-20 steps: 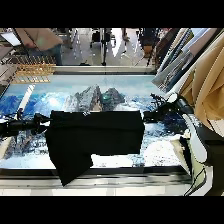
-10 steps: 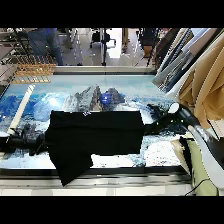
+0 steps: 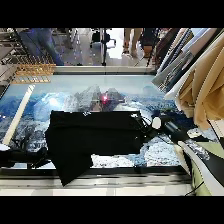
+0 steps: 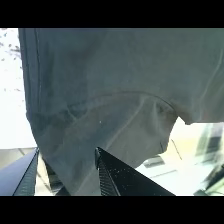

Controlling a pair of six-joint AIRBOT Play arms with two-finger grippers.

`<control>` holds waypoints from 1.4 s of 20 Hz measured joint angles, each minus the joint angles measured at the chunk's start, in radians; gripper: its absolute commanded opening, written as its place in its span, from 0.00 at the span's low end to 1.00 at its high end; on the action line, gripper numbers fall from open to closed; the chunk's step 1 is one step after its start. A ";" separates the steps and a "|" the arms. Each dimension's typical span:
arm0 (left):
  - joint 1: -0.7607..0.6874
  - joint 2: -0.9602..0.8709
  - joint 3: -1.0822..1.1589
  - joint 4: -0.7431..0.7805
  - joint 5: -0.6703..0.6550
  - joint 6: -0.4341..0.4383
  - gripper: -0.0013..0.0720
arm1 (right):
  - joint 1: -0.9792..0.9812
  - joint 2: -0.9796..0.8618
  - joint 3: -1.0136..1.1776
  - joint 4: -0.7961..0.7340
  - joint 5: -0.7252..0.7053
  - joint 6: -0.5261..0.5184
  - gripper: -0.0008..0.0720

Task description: Fold the clothes and pants, and hang the long-sleeved shirts on hangers.

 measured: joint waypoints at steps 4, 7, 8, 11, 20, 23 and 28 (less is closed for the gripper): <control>0.000 0.069 -0.007 0.039 0.000 -0.030 0.52 | 0.064 -0.005 -0.005 -0.053 -0.032 -0.001 0.47; -0.002 0.076 -0.010 0.078 0.008 -0.063 0.52 | 0.086 -0.028 -0.007 -0.068 -0.037 -0.001 0.47; -0.005 0.074 -0.010 0.086 0.011 -0.072 0.52 | 0.090 -0.039 -0.007 -0.072 -0.037 0.000 0.47; -0.023 0.058 -0.012 0.101 0.033 -0.085 0.52 | 0.097 -0.068 -0.007 -0.086 -0.040 0.001 0.47; -0.158 -0.020 -0.016 0.053 0.112 -0.118 0.12 | 0.100 -0.087 -0.007 -0.116 -0.044 0.021 0.06; -0.173 -0.031 -0.017 0.061 0.127 -0.130 0.03 | 0.100 -0.087 -0.007 -0.127 -0.044 0.056 0.03; -0.174 -0.025 -0.013 0.070 0.121 -0.129 0.03 | 0.095 -0.031 0.000 -0.134 -0.043 0.131 0.03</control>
